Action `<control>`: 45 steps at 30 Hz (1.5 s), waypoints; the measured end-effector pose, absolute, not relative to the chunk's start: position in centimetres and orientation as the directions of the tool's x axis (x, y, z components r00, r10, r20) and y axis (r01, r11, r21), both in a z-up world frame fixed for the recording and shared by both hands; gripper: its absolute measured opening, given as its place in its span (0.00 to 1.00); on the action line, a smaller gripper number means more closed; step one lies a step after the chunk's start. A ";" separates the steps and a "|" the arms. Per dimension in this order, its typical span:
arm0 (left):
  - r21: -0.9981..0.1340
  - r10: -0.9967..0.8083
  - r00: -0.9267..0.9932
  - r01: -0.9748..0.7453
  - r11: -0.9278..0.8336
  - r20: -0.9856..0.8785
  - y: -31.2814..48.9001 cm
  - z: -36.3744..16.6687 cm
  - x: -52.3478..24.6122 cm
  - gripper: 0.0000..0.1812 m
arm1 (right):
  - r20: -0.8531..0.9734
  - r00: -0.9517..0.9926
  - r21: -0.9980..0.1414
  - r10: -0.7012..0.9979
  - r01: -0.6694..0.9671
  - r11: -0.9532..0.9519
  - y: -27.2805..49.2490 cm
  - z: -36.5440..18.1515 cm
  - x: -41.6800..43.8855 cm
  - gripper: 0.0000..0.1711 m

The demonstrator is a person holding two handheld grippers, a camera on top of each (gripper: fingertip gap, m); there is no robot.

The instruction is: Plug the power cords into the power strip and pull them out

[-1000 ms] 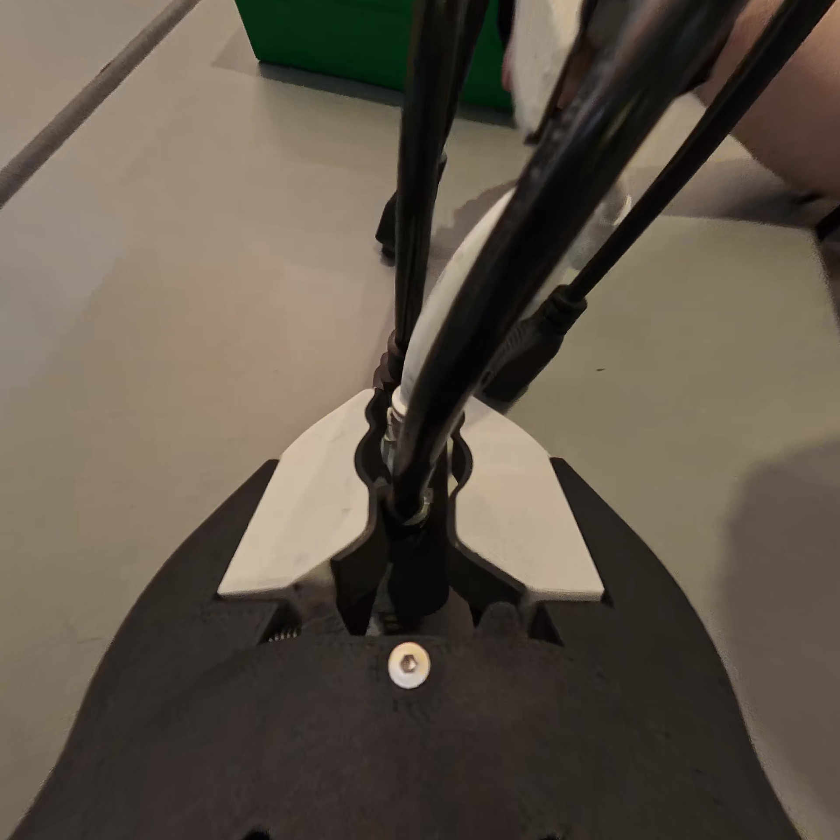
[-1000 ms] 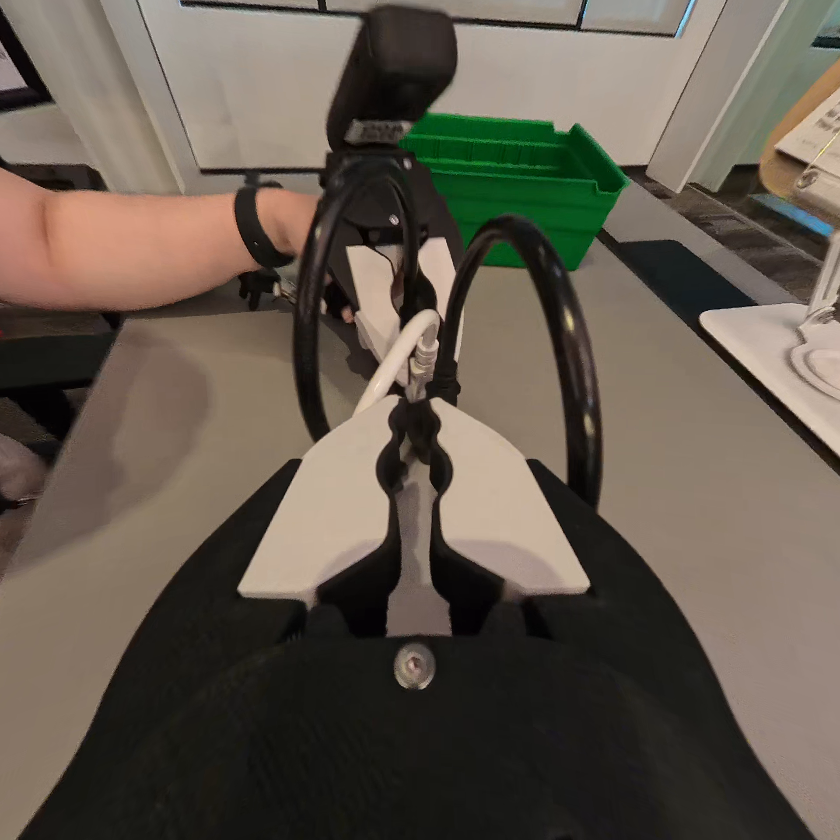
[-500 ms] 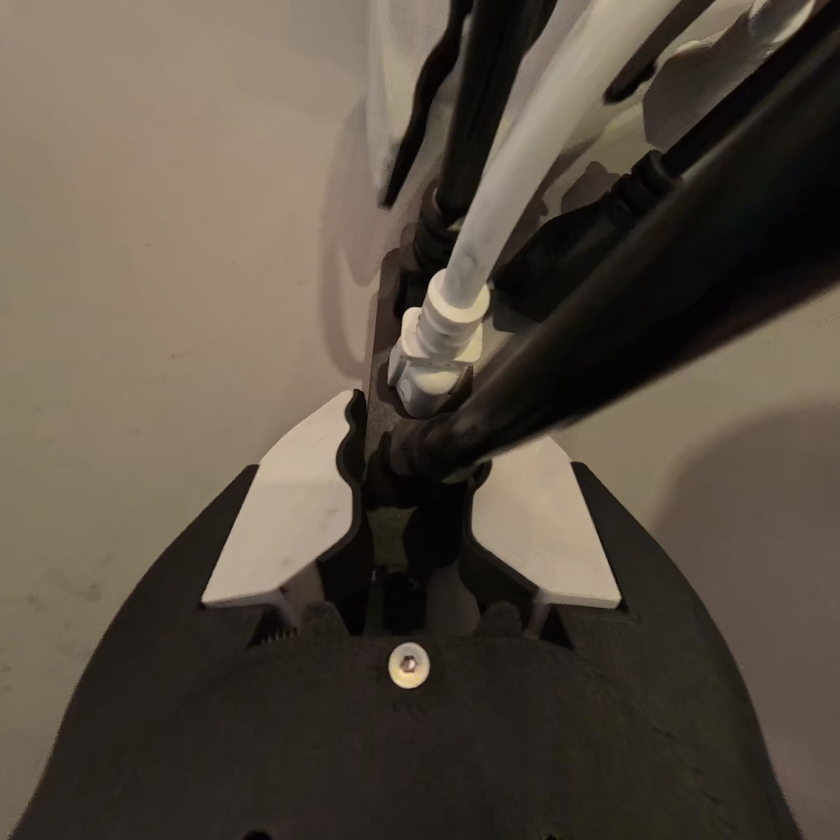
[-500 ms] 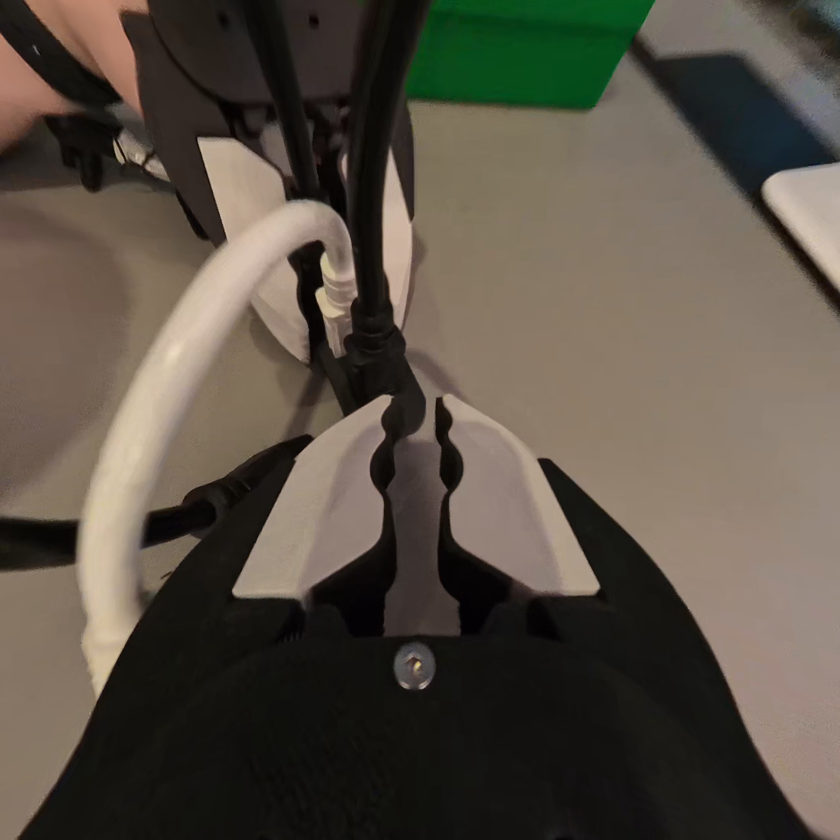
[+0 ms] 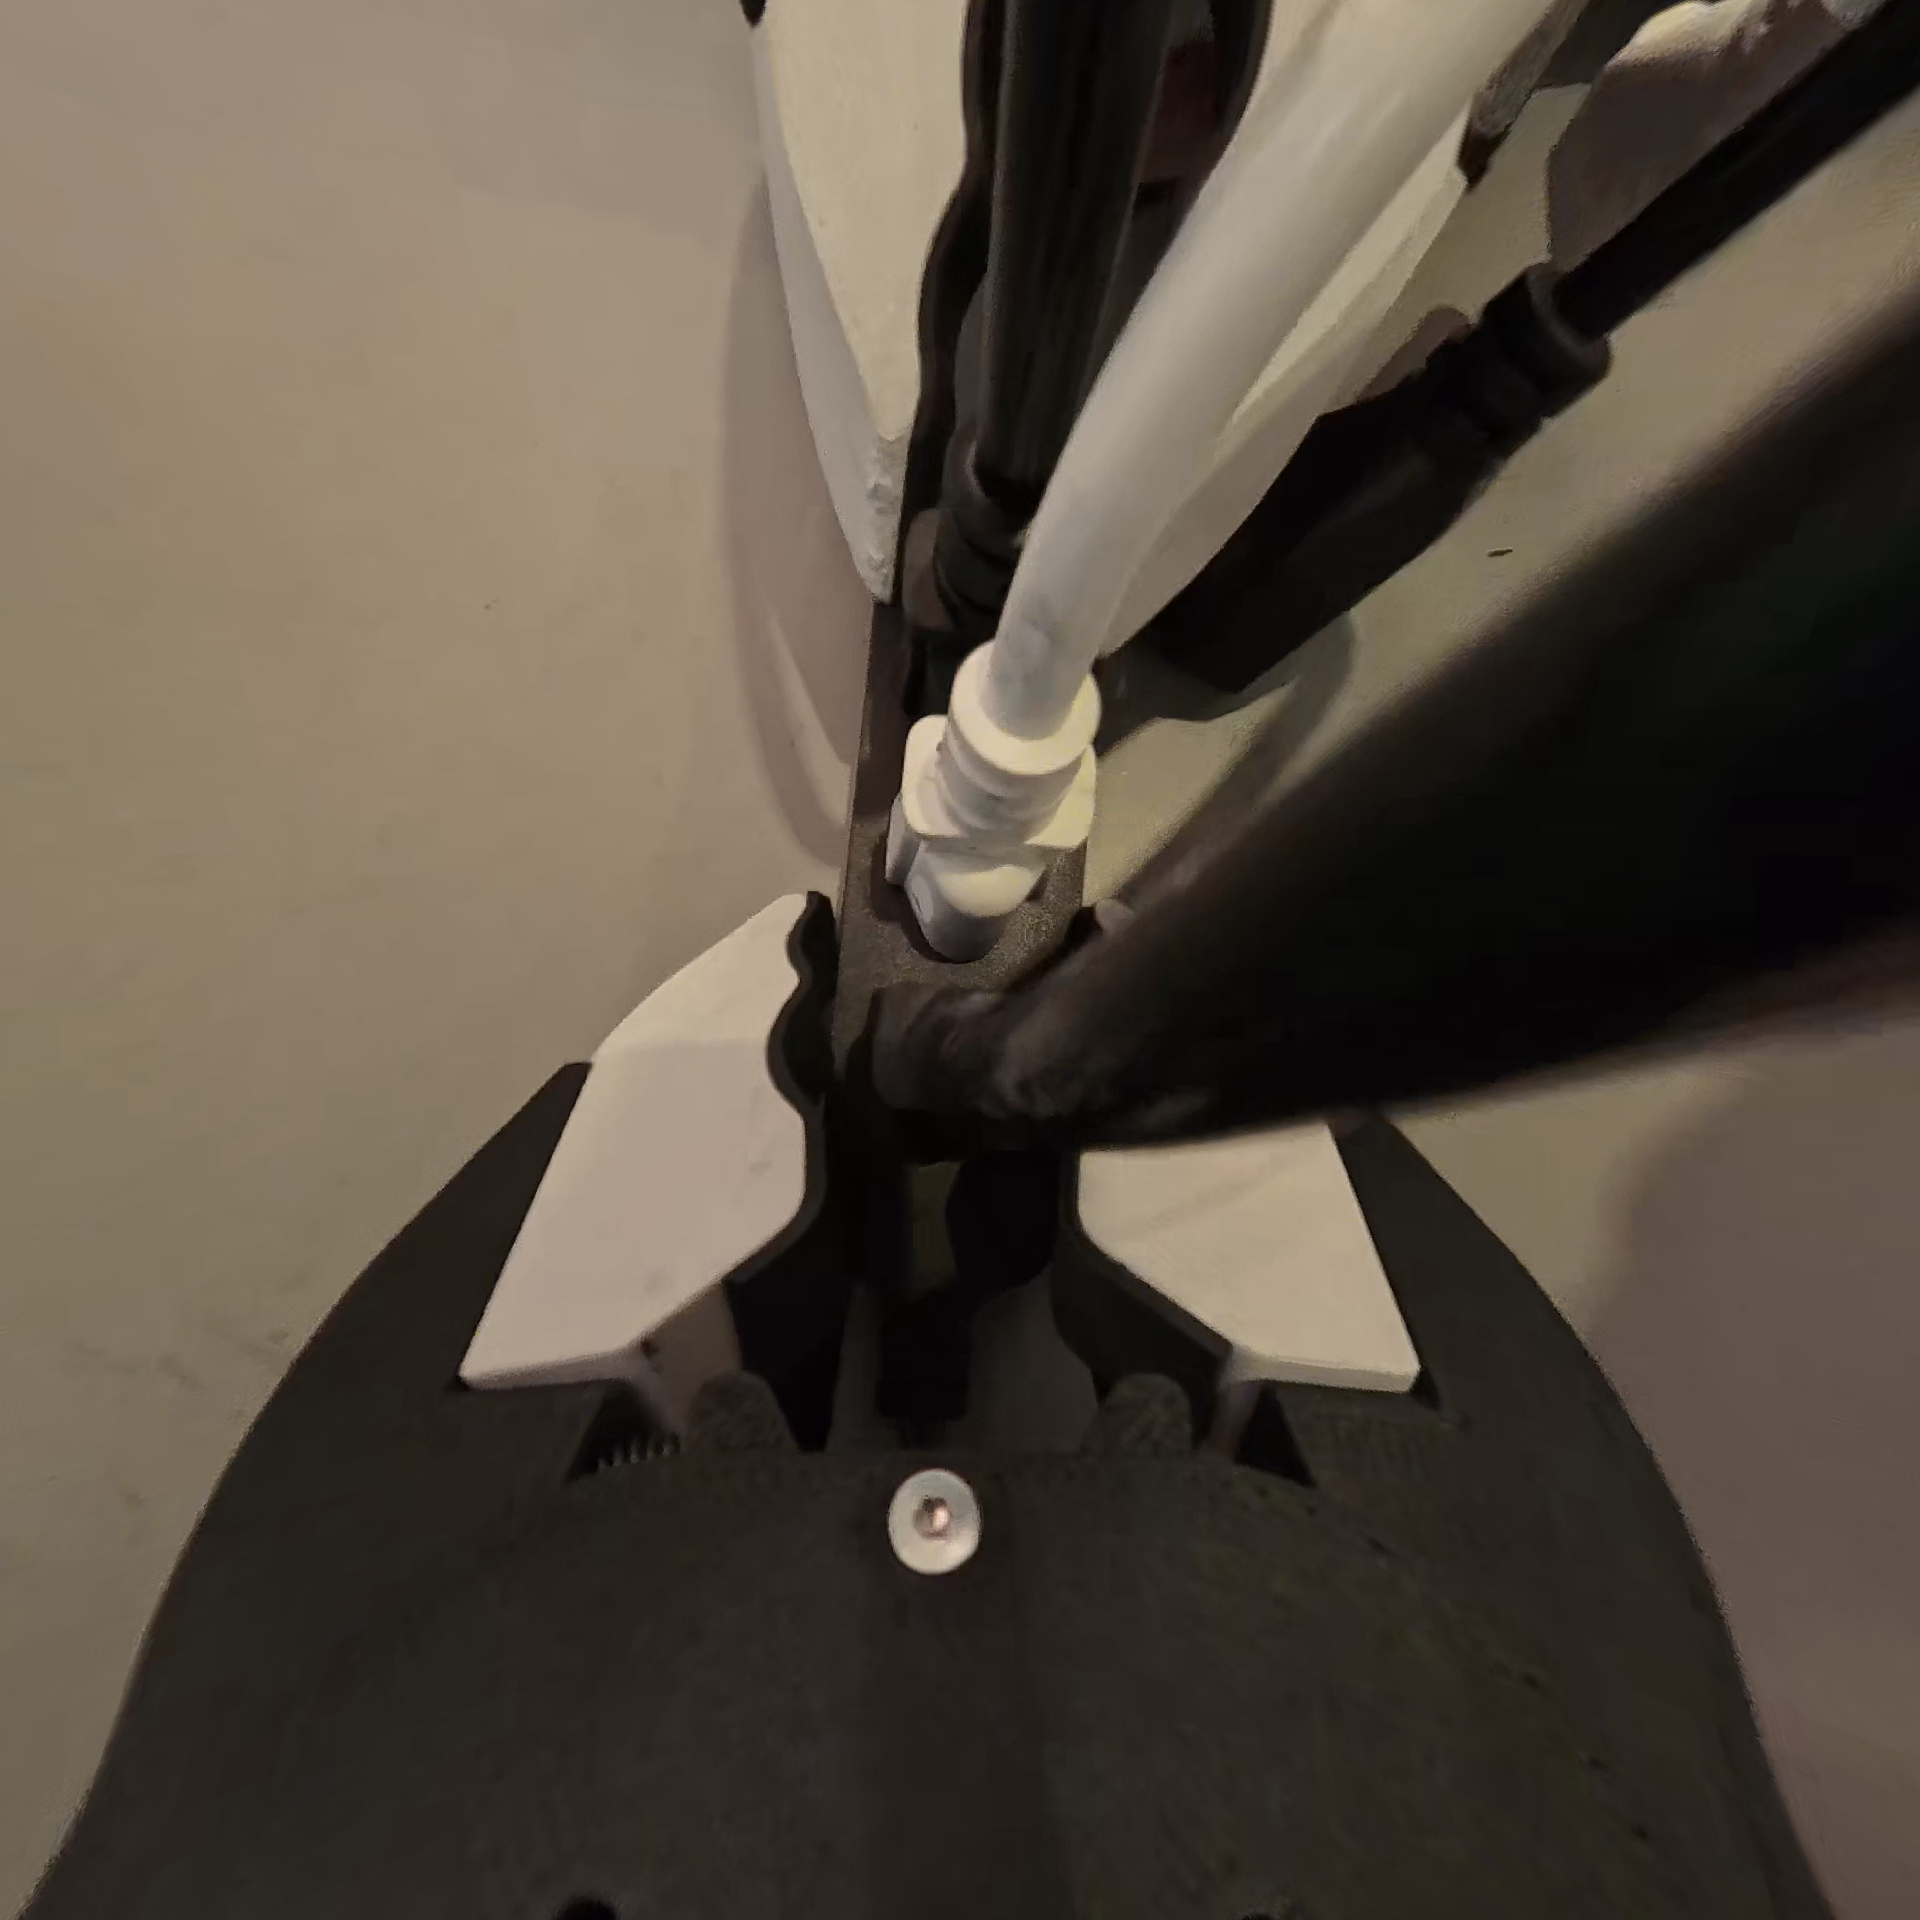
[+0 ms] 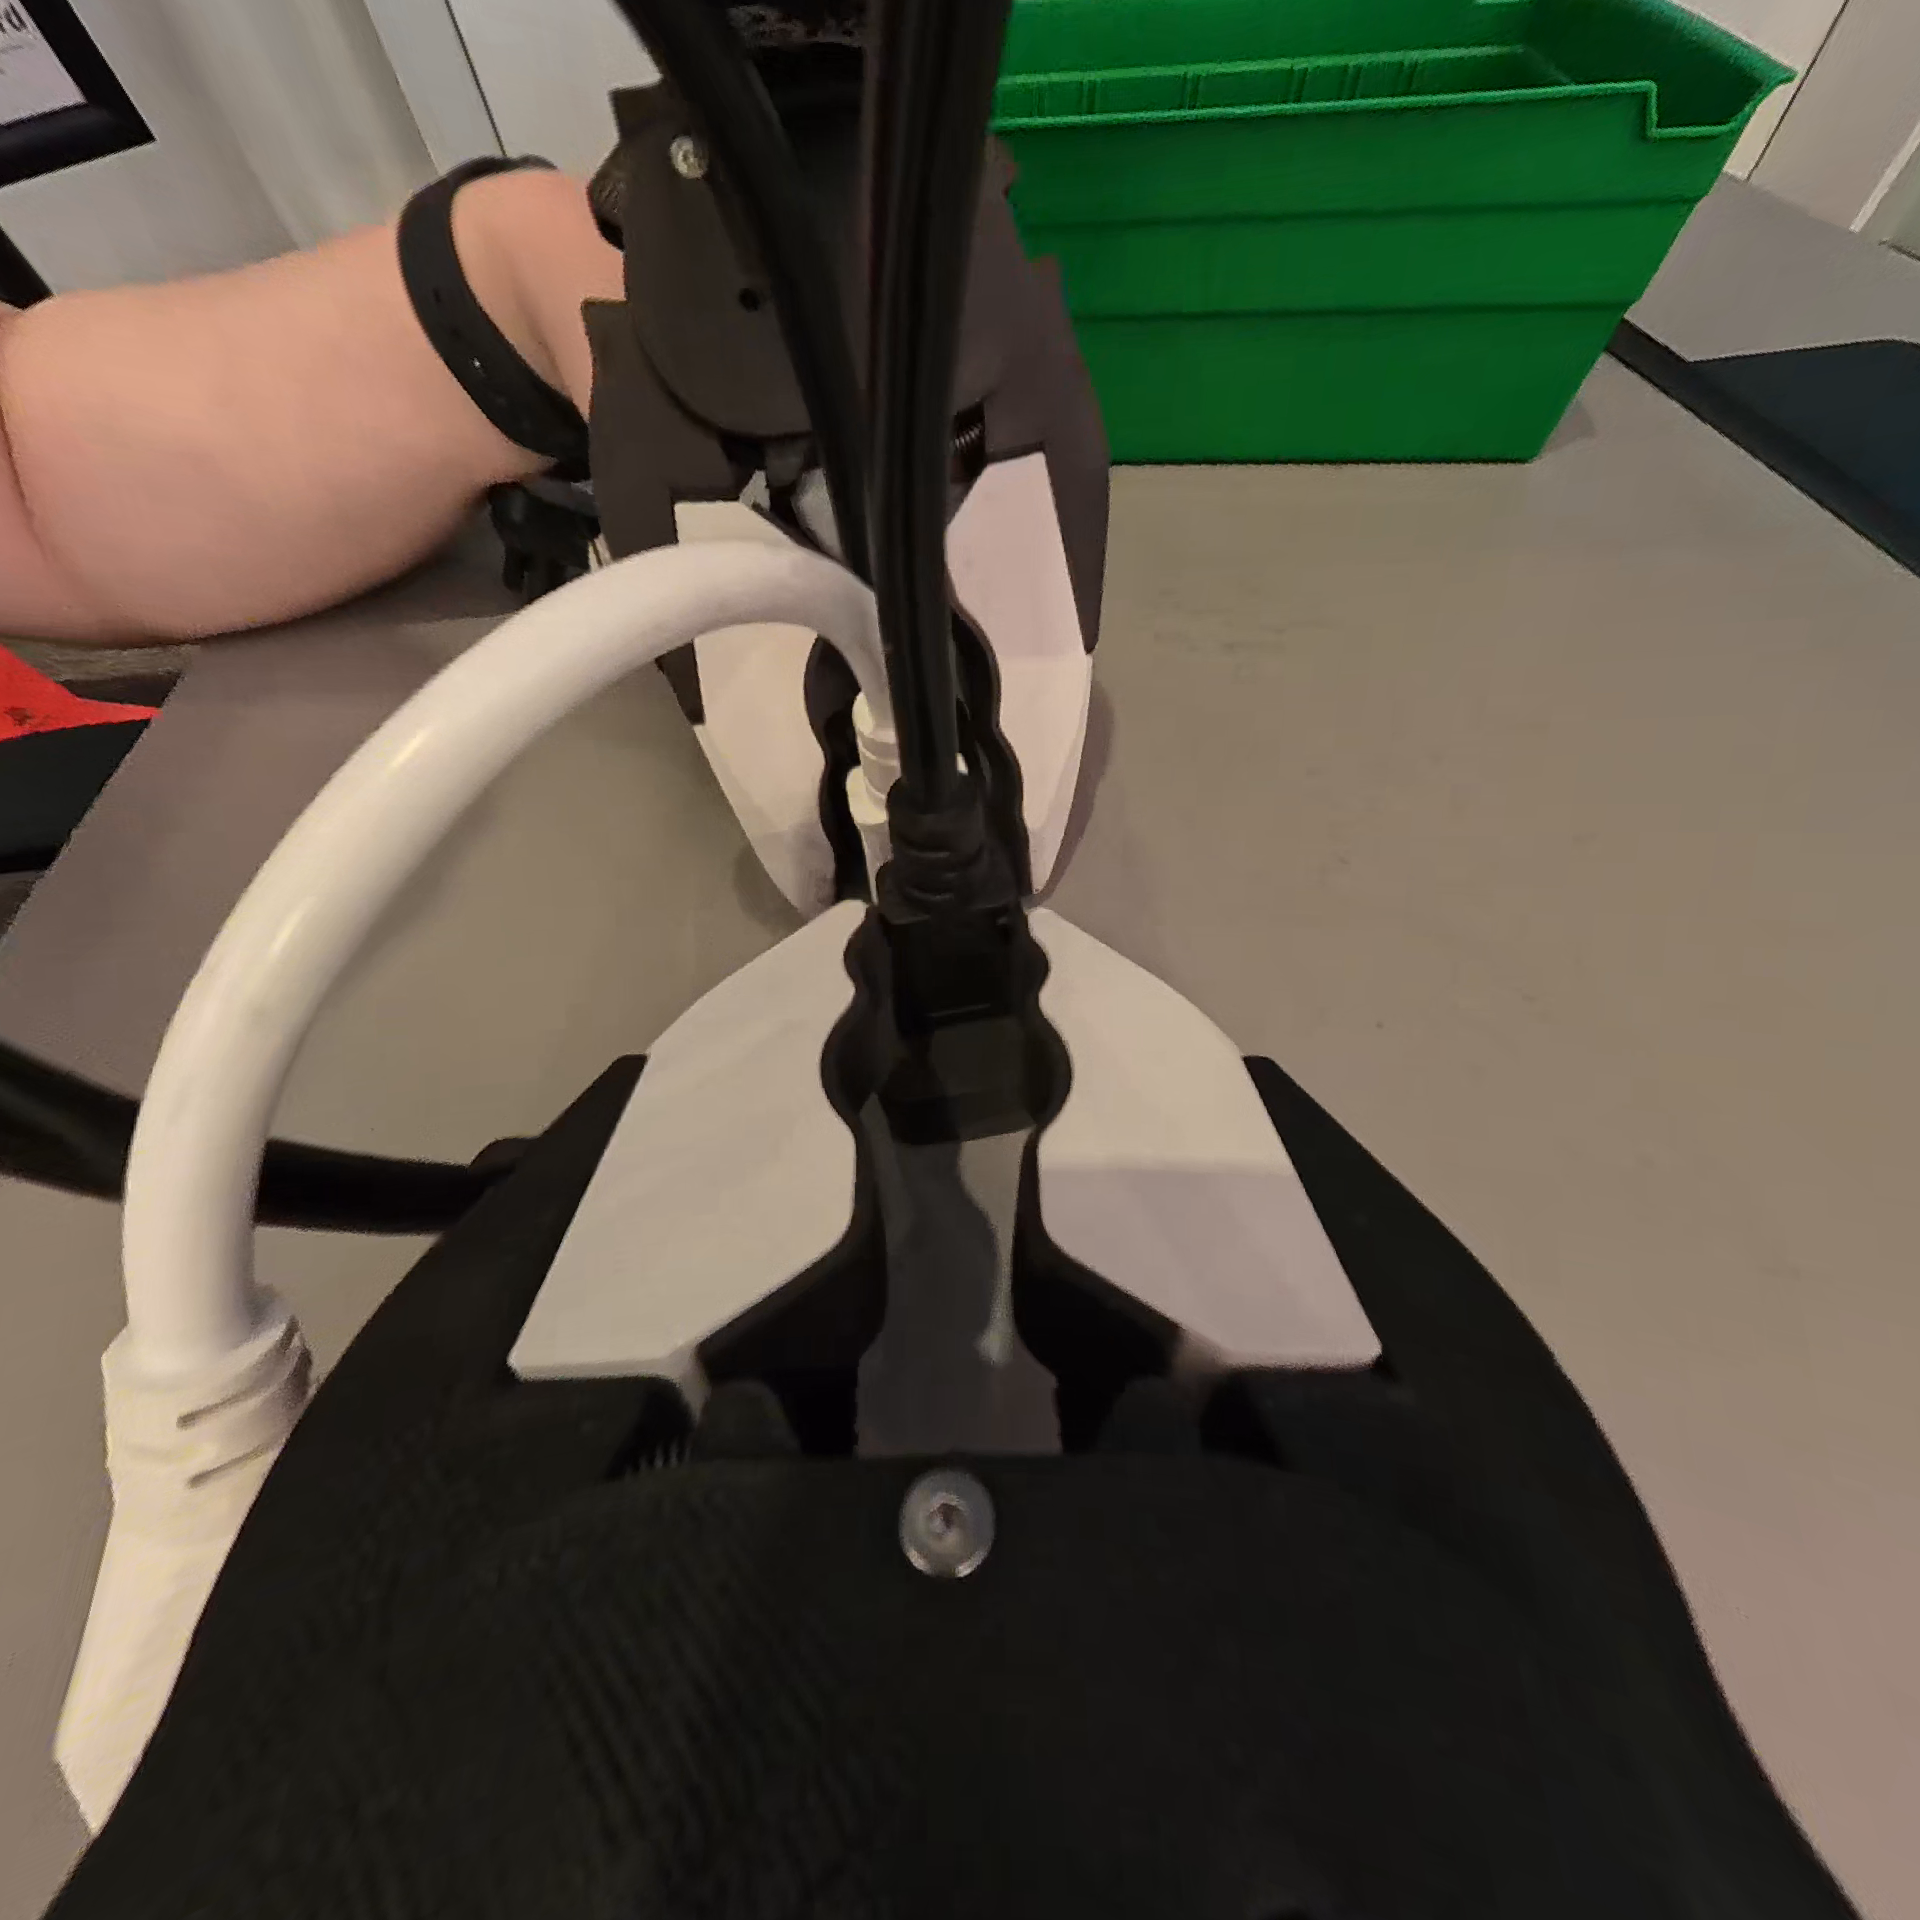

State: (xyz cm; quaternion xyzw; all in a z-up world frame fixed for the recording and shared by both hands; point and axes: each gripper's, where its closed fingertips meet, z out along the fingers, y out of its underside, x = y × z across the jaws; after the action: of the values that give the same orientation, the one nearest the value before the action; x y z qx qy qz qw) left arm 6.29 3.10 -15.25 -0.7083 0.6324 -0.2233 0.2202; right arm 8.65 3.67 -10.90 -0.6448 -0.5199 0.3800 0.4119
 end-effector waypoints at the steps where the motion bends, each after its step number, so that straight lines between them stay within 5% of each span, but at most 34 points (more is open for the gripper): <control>1: -0.578 -0.992 0.118 -0.808 -0.116 0.034 3.2 -15.3 6.2 0.25 | -0.074 0.169 -0.926 0.983 0.355 -0.131 3.7 -10.9 8.6 0.14; 9: -0.547 -0.992 0.127 -0.829 -0.119 0.023 3.2 -15.1 5.9 0.23 | 0.051 0.190 -0.931 0.980 0.365 -0.022 3.6 -10.7 8.0 0.13; 17: -0.726 -0.995 0.080 -0.680 -0.100 0.062 2.8 -14.7 7.7 0.23 | 0.019 0.142 -0.933 0.990 0.358 -0.034 3.5 -10.6 7.4 0.15; 32: -0.668 -0.993 0.114 -0.736 -0.110 0.037 2.4 -15.5 8.2 0.26 | -0.005 0.087 -0.936 0.996 0.350 -0.036 3.0 -10.6 8.1 0.15; 37: -0.582 -0.973 0.220 -0.782 -0.222 0.075 2.0 -15.5 8.2 0.35 | 0.000 0.083 -0.936 0.997 0.351 -0.029 3.0 -10.6 8.3 0.15; 39: -0.543 -0.962 0.270 -0.802 -0.249 0.043 2.4 -15.3 7.6 0.27 | 0.008 0.095 -0.934 0.995 0.357 -0.027 3.1 -10.6 8.4 0.15; 45: -0.741 -0.964 0.268 -0.647 -0.180 0.000 3.0 -12.4 9.1 0.23 | 0.033 0.121 -0.928 0.992 0.371 -0.015 3.1 -10.8 8.6 0.15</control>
State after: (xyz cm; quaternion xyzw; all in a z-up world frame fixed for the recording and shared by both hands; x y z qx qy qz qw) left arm 9.13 2.99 -12.44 -0.7278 0.5533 -0.2450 0.3226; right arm 8.62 3.10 -10.77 -0.6136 -0.5556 0.3617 0.4290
